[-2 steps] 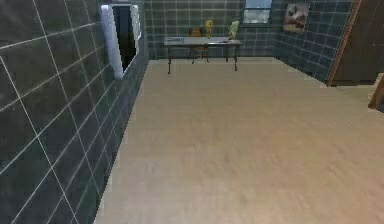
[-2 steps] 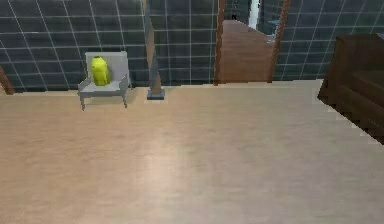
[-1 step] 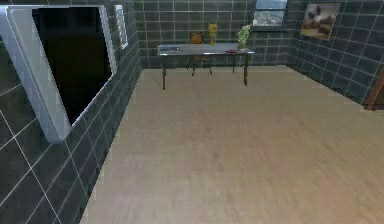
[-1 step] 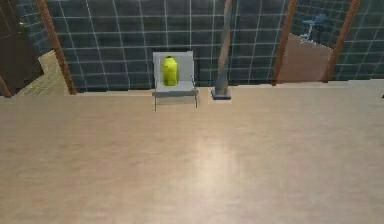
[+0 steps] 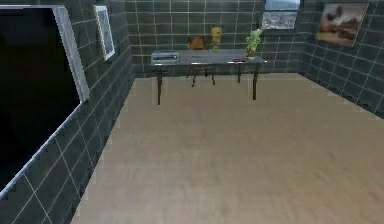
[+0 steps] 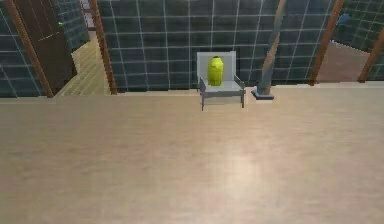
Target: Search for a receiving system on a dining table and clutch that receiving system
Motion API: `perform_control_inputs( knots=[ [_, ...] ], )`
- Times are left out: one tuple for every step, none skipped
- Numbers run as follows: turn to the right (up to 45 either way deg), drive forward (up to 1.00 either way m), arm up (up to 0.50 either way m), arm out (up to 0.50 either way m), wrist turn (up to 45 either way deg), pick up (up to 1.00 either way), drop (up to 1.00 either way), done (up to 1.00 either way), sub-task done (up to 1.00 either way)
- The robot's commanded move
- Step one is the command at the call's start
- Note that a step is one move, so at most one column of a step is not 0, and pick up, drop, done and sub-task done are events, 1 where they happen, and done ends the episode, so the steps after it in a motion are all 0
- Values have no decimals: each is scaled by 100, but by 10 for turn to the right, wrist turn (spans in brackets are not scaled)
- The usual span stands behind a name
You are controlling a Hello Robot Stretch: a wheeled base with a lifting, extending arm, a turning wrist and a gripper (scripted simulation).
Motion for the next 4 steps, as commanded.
perform_control_inputs(
  knots=[
    [-60,0,0,0,0,0,0,0,0],
    [0,100,0,0,0,0,0,0,0],
    [0,100,0,0,0,0,0,0,0],
    [0,20,0,0,0,0,0,0,0]
  ],
)
